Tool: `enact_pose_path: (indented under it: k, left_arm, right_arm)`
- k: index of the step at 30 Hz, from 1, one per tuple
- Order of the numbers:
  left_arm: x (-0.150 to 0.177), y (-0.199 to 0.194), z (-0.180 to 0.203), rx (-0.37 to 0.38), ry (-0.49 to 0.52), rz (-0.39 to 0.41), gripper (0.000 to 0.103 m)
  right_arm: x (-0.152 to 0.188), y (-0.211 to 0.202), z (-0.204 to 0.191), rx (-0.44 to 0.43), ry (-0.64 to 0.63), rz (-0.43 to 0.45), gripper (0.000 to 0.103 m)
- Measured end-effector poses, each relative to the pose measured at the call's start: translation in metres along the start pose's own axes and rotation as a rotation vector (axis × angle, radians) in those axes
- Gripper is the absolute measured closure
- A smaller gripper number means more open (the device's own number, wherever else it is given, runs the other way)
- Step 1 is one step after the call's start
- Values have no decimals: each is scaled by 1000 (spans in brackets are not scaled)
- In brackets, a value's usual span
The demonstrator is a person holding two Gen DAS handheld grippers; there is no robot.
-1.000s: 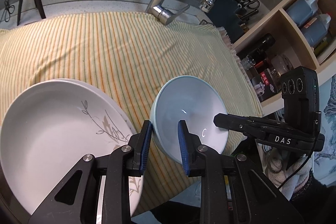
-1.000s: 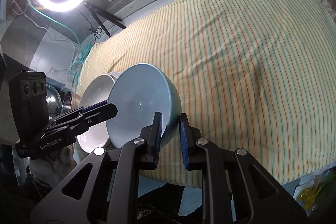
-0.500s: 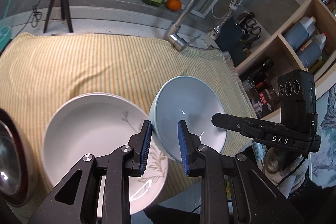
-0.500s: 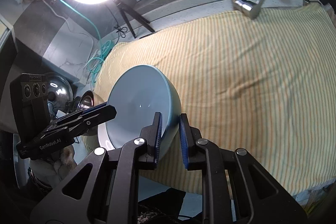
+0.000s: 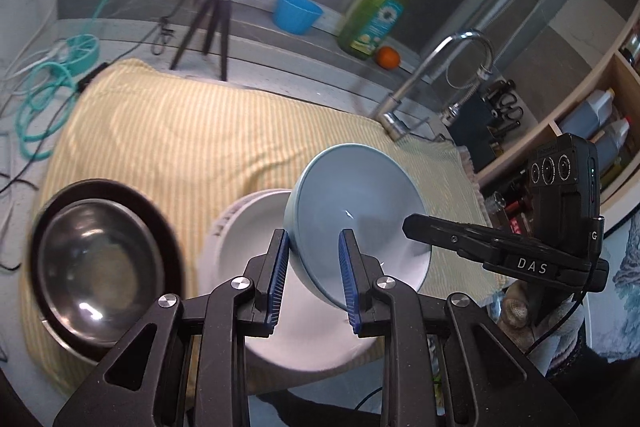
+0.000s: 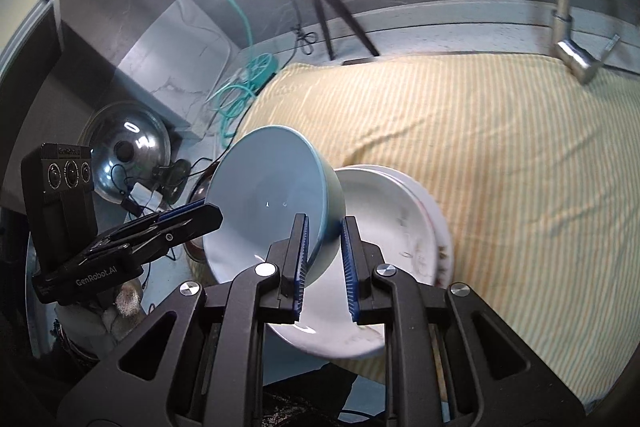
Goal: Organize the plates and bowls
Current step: 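Lift the blue-rimmed bowl and carry it over the nested steel bowls, then lower the blue-rimmed bowl into the red steel bowl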
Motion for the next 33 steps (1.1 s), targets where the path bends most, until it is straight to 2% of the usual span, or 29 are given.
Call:
enact_pose_path:
  k: [17,33]
  left_arm:
    - [5,-45,-99,-114,-169,75,81]
    - [21,-46,-145,-158,-257,57,81]
  right_arm:
    - [-9,94,-87,-68,-133,-119,86]
    - [-1,152,-103,-57,-174,-221,86]
Point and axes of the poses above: each gripper's, at about its wrist camera, not at the fingertips, and y roughly the way its jaws point, z to its right, x to its underside, the point moved 6 cm from there along y, roughly the way its jaws point, and after that the axes turned 8 degrees about -x, right-handed, at the moved point
